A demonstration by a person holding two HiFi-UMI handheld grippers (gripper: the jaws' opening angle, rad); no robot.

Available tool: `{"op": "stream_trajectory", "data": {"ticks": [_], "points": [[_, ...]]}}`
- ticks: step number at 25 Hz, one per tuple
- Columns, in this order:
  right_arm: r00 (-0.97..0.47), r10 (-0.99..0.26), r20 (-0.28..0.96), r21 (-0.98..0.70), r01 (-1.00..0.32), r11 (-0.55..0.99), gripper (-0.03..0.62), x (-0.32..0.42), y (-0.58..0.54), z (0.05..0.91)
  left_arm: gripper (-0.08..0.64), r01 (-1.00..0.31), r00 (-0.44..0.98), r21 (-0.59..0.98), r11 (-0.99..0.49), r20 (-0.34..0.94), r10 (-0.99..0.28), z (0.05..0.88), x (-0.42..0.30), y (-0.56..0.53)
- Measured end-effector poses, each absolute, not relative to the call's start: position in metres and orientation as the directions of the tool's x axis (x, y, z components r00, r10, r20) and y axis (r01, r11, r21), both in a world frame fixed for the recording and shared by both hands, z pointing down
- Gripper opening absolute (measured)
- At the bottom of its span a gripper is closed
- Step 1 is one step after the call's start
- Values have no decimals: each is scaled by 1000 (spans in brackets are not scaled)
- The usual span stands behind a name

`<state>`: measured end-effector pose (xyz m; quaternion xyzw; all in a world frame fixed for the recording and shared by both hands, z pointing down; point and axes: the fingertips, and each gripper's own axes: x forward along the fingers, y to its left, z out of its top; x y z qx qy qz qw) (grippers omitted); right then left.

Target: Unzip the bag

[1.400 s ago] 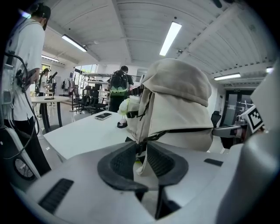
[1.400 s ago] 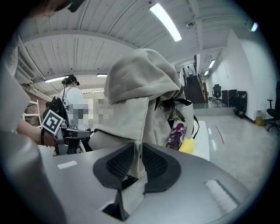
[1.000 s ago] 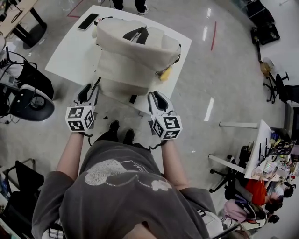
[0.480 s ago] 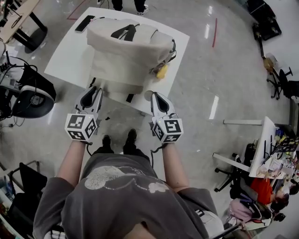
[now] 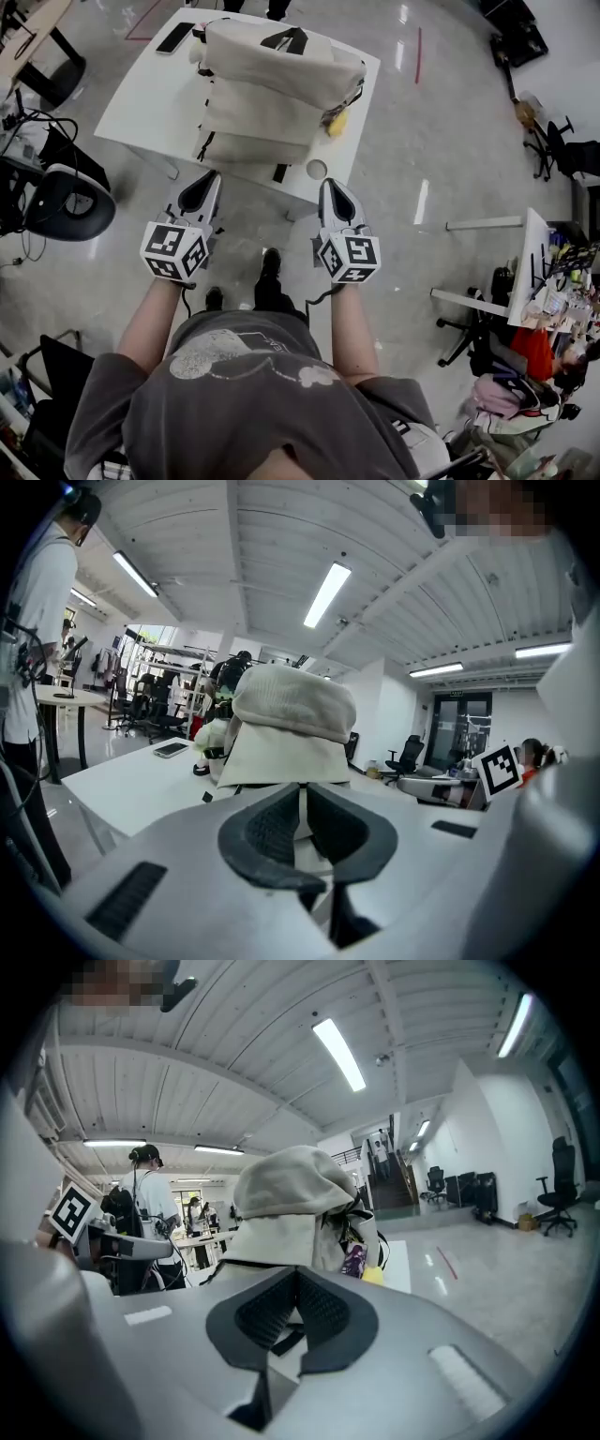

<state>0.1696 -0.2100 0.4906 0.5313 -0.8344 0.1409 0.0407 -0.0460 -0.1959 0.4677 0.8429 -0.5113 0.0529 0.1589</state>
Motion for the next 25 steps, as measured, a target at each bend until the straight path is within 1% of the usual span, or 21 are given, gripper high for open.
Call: {"op": "stream_trajectory", "data": {"ticks": [6, 10, 14, 20, 25], "points": [[-408, -889, 208, -163, -911, 379, 0, 122, -148, 479, 26, -854, 513, 238, -464, 231, -827, 465, -89, -146], [-361, -912, 196, -170, -928, 331, 0, 98, -106, 475, 26, -821, 565, 251, -513, 223, -794, 468, -108, -114], [-305, -928, 213, -160, -948, 275, -1, 77, -56, 478, 23, -780, 621, 258, -570, 216, -753, 469, -123, -83], [-244, -940, 240, -138, -967, 216, 0, 74, -5, 477, 20, -736, 671, 292, -611, 198, -714, 469, -125, -59], [-228, -950, 212, -135, -970, 203, 0, 80, 6, 466, 18, -722, 685, 295, -626, 172, -708, 464, -118, -50]]}}
